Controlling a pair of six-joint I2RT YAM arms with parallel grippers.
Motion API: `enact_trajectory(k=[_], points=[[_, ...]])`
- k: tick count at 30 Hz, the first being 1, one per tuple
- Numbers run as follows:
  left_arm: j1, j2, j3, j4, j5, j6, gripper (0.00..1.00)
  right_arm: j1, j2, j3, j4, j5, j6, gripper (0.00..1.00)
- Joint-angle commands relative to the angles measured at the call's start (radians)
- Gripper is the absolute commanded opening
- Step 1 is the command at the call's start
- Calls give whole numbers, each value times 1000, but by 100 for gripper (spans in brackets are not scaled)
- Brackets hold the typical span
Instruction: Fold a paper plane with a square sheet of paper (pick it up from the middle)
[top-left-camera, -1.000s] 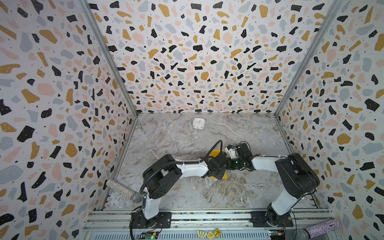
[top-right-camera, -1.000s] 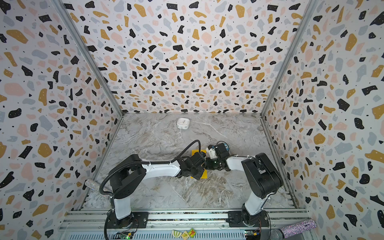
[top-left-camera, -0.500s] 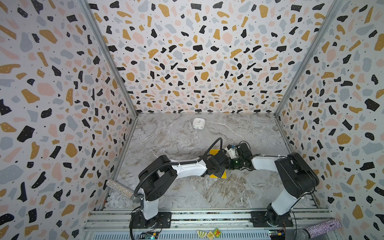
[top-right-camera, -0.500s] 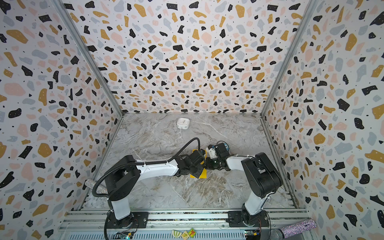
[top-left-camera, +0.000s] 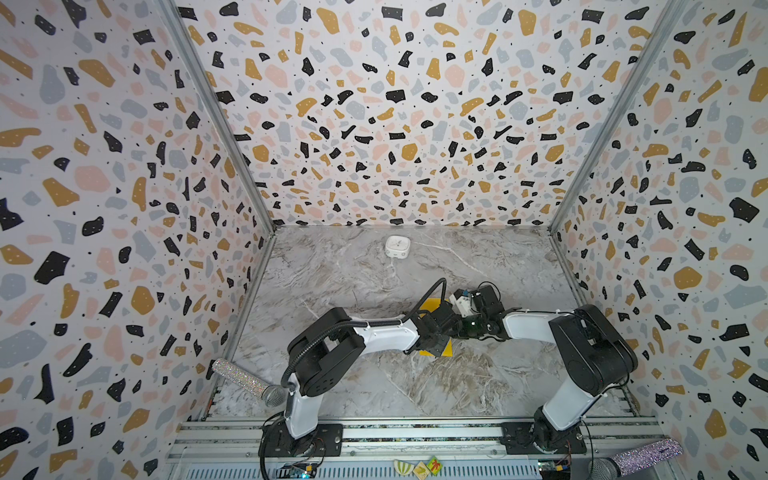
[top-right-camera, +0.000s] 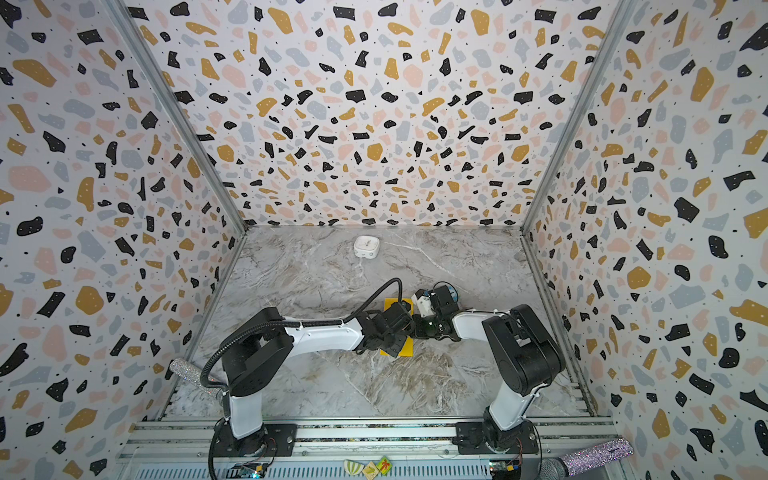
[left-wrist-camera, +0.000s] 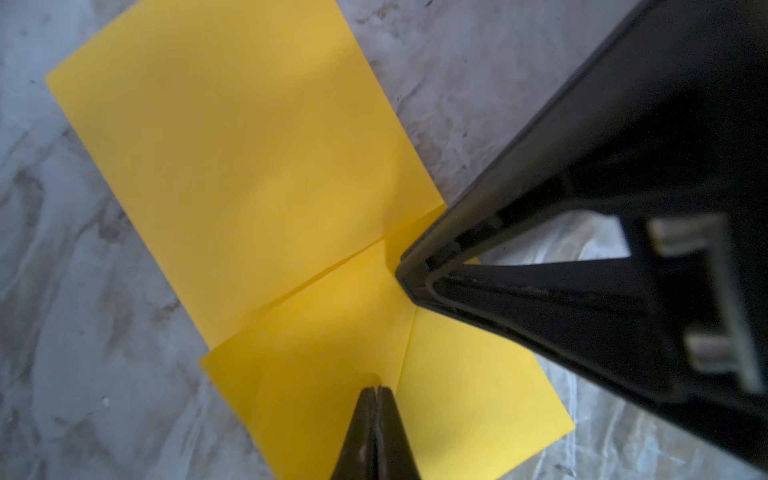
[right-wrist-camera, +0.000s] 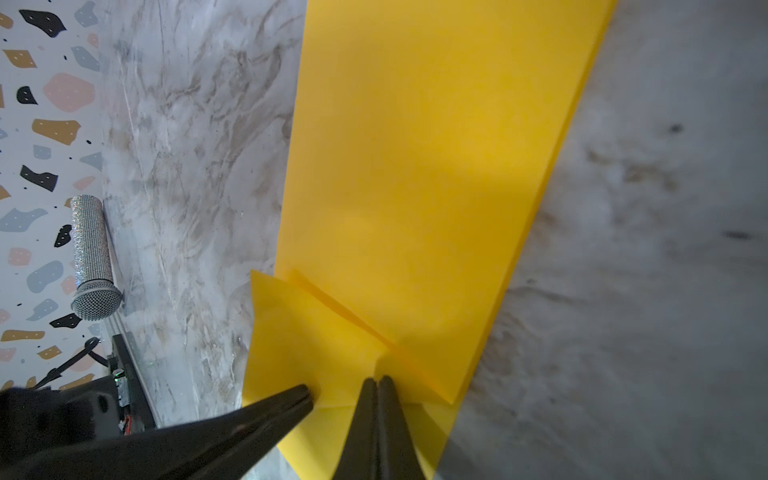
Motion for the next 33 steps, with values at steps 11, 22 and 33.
enact_trajectory(k=[11,22,33], points=[[-2,-41,-101,-17,48,10,0,-10,74,-33,-107,135,-3,5],[-3,-107,-166,-50,50,30,0,-11,85,-33,-106,138,0,5],[-14,-157,-231,-60,50,27,0,-11,86,-33,-108,139,3,4]])
